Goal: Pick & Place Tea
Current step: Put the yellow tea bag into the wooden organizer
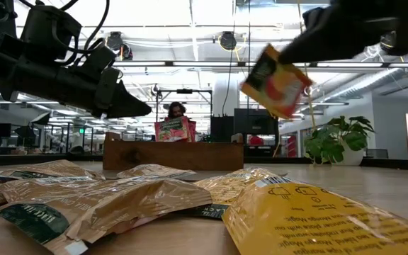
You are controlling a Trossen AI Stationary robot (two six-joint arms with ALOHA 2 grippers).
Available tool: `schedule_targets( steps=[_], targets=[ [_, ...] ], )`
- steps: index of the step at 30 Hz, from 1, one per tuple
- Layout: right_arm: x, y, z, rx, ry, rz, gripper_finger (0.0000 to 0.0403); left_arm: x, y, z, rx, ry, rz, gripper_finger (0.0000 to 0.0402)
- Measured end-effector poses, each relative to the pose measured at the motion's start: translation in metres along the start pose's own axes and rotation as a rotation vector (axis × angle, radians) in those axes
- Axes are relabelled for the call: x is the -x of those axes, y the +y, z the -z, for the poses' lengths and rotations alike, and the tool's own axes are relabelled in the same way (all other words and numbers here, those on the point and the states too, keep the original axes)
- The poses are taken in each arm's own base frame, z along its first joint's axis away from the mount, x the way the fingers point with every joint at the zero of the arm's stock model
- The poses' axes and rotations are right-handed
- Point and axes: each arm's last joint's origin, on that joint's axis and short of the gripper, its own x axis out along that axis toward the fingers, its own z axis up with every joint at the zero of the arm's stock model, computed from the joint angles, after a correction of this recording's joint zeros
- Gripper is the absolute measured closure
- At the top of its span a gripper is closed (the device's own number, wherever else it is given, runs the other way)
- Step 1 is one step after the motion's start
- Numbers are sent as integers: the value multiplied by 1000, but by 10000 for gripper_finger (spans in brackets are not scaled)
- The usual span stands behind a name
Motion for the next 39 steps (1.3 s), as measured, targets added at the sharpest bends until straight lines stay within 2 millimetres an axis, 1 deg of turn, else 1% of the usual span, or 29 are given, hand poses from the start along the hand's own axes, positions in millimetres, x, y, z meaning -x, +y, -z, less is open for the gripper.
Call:
schedule_targets(
  steps=[2, 5, 9, 12, 14, 16, 18, 22, 26, 30, 39],
  targets=[
    [-3, -11, 5, -38, -72, -9, 403, 0, 0, 0, 0, 0, 0, 286],
    [-10, -30, 19, -123, -202, -20, 403, 0, 0, 0, 0, 0, 0, 286],
    [-16, -63, 39, -178, -349, 46, 403, 0, 0, 0, 0, 0, 0, 286],
    [-23, -86, 47, -238, -397, 100, 403, 0, 0, 0, 0, 0, 0, 286],
    [-33, -97, 50, -257, -404, 92, 403, 0, 0, 0, 0, 0, 0, 286],
    [-46, -105, 52, -269, -396, 65, 403, 0, 0, 0, 0, 0, 1, 286],
    [-61, -111, 53, -267, -379, 61, 403, 0, 0, 0, 0, 0, 0, 286],
    [-89, -118, 62, -263, -319, 98, 403, 0, 0, 0, 0, 1, 0, 286],
    [-109, -123, 72, -280, -298, 166, 403, 0, 0, 0, 0, 0, 0, 286],
    [-117, -126, 84, -312, -266, 227, 403, 0, 0, 0, 0, 0, 1, 286],
    [-123, -123, 97, -325, -210, 215, 403, 0, 0, 0, 0, 0, 1, 286]
  ],
)
